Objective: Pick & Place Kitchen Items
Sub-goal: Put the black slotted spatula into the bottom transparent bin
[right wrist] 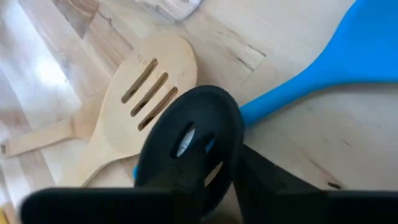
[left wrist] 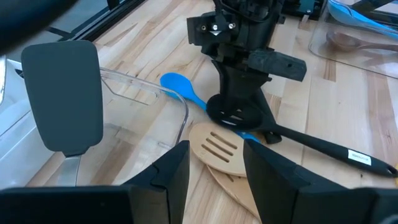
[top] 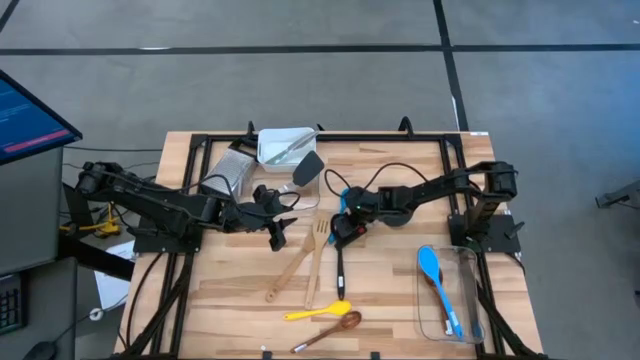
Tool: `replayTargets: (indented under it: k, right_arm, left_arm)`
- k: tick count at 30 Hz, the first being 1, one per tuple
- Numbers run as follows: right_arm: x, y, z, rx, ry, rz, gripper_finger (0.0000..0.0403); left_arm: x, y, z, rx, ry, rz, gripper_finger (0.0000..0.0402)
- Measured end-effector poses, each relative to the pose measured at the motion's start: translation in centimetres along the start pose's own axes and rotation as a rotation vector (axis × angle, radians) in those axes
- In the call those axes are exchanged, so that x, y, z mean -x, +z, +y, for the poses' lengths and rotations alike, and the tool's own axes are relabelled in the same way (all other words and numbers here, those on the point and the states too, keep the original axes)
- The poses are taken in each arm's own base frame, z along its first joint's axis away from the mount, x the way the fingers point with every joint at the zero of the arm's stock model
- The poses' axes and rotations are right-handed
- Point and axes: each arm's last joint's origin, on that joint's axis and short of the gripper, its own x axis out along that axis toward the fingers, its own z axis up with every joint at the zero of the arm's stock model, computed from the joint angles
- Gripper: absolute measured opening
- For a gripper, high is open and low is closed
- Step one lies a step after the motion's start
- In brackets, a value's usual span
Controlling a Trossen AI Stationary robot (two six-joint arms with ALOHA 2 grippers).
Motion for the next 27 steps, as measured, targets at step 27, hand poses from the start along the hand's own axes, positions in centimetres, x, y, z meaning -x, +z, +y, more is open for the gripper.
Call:
replayTargets:
  k: [27]
  right_arm:
    - [9.5, 2.2, 3.2, 0.109, 0.195, -0.209, 0.0004]
  left_arm:
    - [0.0, 0.0, 0.0, 0.000, 0.000, 0.000, 0.0138]
